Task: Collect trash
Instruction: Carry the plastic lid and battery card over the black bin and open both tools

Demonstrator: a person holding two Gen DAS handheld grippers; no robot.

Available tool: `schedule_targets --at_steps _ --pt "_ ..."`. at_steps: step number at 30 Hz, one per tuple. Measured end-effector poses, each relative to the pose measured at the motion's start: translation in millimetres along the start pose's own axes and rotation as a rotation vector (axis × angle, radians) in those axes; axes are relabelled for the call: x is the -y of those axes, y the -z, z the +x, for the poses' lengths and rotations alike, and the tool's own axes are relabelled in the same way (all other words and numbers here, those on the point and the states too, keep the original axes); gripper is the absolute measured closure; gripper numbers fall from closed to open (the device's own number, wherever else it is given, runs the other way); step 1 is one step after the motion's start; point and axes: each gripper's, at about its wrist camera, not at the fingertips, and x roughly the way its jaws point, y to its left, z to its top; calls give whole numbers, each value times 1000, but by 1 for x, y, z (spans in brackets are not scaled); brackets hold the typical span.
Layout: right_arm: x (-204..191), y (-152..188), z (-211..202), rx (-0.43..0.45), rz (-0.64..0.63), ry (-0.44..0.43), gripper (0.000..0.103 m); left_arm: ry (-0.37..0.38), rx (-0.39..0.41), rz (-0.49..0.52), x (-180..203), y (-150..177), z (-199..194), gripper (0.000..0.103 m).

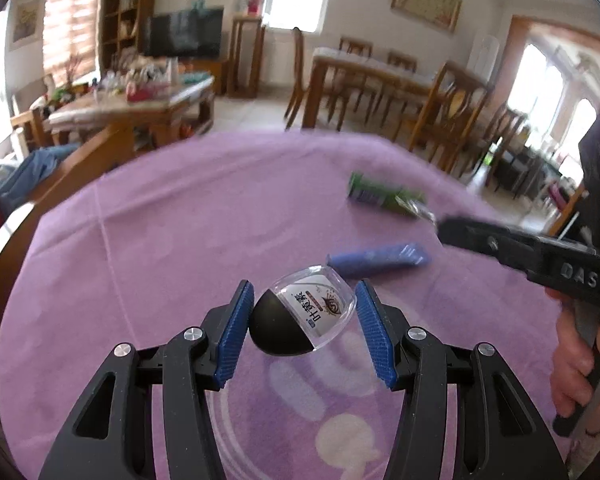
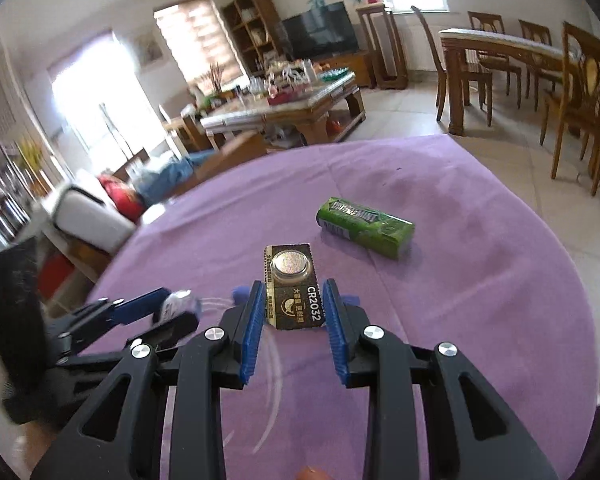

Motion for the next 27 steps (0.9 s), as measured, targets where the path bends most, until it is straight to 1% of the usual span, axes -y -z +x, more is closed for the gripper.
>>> schedule_targets --at_steps 1,3,5,6,8,10,11,12,14,16,17,18,19,22,25,27 --pt "2 1 -7 11 13 -11 73 18 51 11 1 -1 -9 50" --pt "9 7 -33 51 43 -26 73 22 120 40 9 -1 -21 50" --pt "16 15 -57 93 64 -26 73 84 138 39 18 -1 -26 50" --pt "21 19 -72 120 74 -19 73 104 140 40 22 -2 -27 50" --pt "35 28 -101 171 89 19 73 152 137 51 36 -3 -30 50" --pt "49 38 -132 236 99 97 73 248 127 40 57 -6 -32 50" --pt "58 44 -146 264 103 145 73 317 115 28 69 -8 -32 50" --pt "67 49 -158 286 113 185 73 365 108 24 81 -9 -31 50" --pt "87 61 -183 324 151 253 73 447 94 44 115 -10 -29 50" --pt "101 70 -200 347 179 307 73 558 72 76 162 -7 -22 50" --pt "112 77 -212 360 195 350 73 599 58 97 184 -5 -18 50" --pt "119 80 -217 365 203 374 73 634 44 124 207 -2 -13 50" --pt "128 87 -226 374 211 418 73 659 37 152 228 1 -9 50" --pt "146 104 -244 390 250 511 73 729 9 235 290 13 4 50" --pt "167 120 -259 405 318 555 73 766 -16 319 344 25 17 50" --pt "180 130 -270 422 362 587 73 767 -28 387 377 37 24 50"
